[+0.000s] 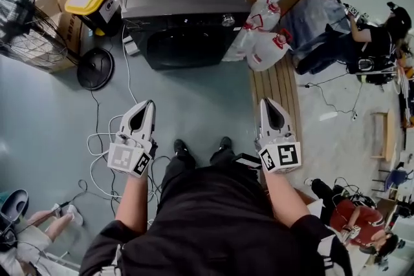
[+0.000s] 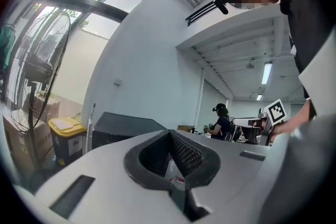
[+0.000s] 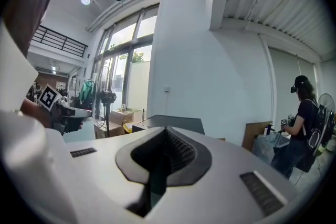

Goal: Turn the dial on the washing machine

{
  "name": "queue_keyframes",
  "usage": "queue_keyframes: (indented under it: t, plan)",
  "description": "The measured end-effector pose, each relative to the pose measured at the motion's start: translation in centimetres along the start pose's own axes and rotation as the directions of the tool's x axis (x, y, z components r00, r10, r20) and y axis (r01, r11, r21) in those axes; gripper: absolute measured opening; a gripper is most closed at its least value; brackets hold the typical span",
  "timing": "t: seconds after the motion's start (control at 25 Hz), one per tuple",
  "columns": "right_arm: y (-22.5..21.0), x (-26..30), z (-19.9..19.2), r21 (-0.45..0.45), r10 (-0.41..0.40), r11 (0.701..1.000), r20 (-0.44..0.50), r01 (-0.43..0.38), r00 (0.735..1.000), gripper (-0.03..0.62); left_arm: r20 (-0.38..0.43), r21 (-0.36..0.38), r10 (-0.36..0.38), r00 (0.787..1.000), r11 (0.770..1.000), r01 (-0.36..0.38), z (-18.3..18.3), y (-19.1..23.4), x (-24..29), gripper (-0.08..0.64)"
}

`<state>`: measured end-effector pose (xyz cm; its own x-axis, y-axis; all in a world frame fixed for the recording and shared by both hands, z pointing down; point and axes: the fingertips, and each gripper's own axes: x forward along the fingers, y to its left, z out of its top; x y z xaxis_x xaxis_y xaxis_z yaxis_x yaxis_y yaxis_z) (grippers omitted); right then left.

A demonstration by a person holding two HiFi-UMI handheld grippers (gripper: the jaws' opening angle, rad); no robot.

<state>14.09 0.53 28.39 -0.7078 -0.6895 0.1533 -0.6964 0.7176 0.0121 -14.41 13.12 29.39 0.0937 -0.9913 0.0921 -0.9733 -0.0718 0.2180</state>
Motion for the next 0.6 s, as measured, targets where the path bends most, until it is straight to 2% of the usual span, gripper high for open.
queue_keyframes:
  t: [0.2,0.32,0.48,0.6]
  plan:
    - [-1.2,-0.3,0.3,0.015,0.079,0.997,0.031,-0.079,0.996,0.021,0.029,-0.03,0.028,0.999,0.999,-0.027,1.5,-3.5,0.7,0.014]
    - [-2.3,-0.4,0.8,0.031,0.111,0.993,0.065,-0.113,0.992,0.021,0.054,0.01,0.01,0.999,1.0,-0.011,2.9,-6.4,2.4,0.014]
    - [-3.1,0.1,0.4,0.003,0.19,0.982,0.059,-0.191,0.98,0.021,0.06,0.042,0.007,0.998,0.999,-0.009,4.2,-8.1,4.1,0.014]
    - [-3.4,0.5,0.1,-0.011,0.216,0.976,0.058,-0.215,0.975,0.021,0.041,0.017,0.005,0.999,1.0,-0.005,3.5,-8.6,4.9,0.014]
